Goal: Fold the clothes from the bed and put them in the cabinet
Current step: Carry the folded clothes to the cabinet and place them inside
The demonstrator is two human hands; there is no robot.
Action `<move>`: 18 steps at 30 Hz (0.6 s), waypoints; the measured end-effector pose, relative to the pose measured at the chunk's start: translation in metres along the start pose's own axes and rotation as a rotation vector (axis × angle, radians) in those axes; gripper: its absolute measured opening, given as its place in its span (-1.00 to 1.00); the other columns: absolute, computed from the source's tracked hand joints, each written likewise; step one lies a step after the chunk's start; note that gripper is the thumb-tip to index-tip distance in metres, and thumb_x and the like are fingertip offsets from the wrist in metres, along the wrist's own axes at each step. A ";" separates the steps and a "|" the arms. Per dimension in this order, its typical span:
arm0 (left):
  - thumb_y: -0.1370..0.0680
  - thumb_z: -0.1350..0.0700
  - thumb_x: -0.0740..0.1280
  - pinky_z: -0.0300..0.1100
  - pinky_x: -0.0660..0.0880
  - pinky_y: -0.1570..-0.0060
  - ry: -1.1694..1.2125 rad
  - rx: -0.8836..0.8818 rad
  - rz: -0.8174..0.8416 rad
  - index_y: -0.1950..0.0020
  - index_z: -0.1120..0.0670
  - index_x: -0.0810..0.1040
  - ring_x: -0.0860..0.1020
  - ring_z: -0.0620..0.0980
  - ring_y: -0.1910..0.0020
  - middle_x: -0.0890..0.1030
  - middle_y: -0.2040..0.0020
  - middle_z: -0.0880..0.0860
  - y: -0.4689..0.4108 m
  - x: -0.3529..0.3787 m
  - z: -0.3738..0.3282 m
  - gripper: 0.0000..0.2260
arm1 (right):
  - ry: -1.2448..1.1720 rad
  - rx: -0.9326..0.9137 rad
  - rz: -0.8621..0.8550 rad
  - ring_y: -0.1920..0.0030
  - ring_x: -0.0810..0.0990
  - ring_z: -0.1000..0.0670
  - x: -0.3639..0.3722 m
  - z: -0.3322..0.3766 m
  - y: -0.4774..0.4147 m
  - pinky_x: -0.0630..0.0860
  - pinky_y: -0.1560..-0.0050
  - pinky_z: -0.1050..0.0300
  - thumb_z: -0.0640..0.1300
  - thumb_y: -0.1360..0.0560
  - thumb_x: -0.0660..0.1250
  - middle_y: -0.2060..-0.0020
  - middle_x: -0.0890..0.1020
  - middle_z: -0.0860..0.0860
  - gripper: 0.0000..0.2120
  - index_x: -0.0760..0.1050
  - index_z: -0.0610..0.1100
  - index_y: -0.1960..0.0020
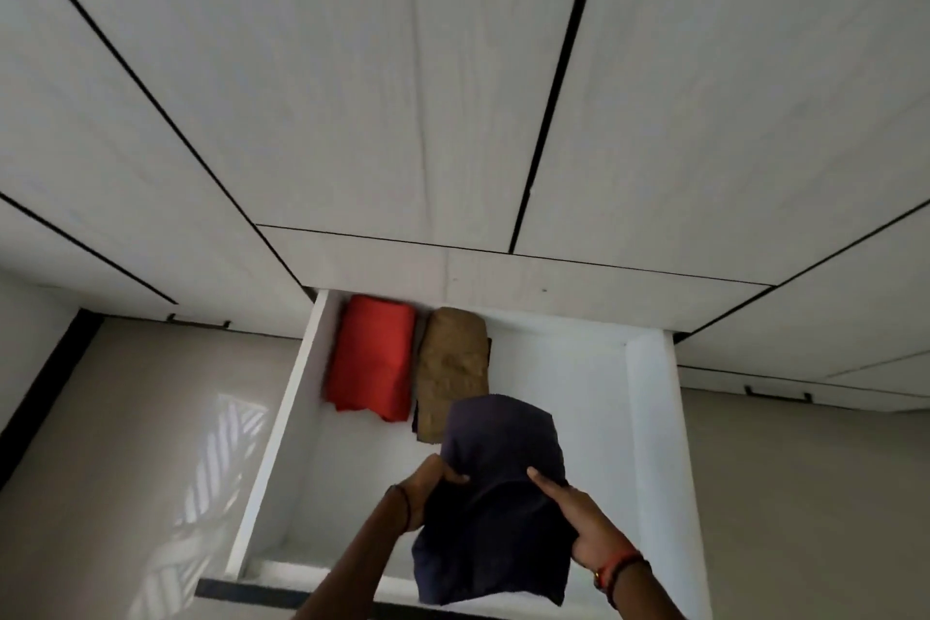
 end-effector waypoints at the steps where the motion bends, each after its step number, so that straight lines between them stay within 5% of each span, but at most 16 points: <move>1: -0.49 0.39 0.22 -0.25 0.49 0.41 -0.005 -0.009 0.018 0.13 0.24 0.53 0.58 0.01 0.30 0.62 0.30 0.11 -0.010 0.004 -0.002 -0.87 | -0.003 0.001 -0.019 -0.09 0.63 -0.18 -0.007 0.000 -0.007 0.51 -0.18 -0.05 0.05 -0.20 0.61 -0.03 0.67 -0.19 -0.32 0.53 -0.25 -0.20; 6: -0.36 0.40 0.30 -0.12 0.56 0.20 0.014 -0.058 0.065 -0.15 0.31 0.53 0.62 0.14 0.08 0.64 0.02 0.22 -0.066 0.018 -0.004 -0.64 | -0.076 0.030 -0.070 -0.12 0.61 -0.19 -0.040 0.000 -0.041 0.48 -0.25 -0.10 0.00 -0.13 0.64 -0.07 0.65 -0.20 -0.26 0.51 -0.26 -0.22; 12: -0.34 0.39 0.32 -0.11 0.52 0.24 0.057 -0.082 0.046 0.12 0.25 0.53 0.56 0.12 0.21 0.61 0.21 0.17 -0.144 0.032 -0.008 -0.84 | -0.051 0.032 -0.107 0.01 0.60 -0.06 -0.075 0.013 -0.096 0.52 0.19 0.06 -0.15 -0.44 0.43 -0.02 0.66 -0.09 -0.67 0.52 -0.16 -0.18; 18: -0.17 0.35 0.35 -0.05 0.54 0.02 0.143 -0.080 -0.034 0.04 0.27 0.61 0.54 0.22 0.00 0.61 -0.02 0.19 -0.235 0.035 -0.011 -0.64 | -0.014 0.033 -0.110 -0.03 0.61 -0.04 -0.115 0.038 -0.176 0.54 0.12 0.08 -0.21 -0.46 0.40 -0.09 0.64 -0.09 -0.66 0.51 -0.15 -0.23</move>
Point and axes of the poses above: each hand's wrist, its own y-axis away from the middle knuckle, its own x-axis out of the palm, z = x × y, the point moved 7 cm from there along -y, towards the middle knuckle
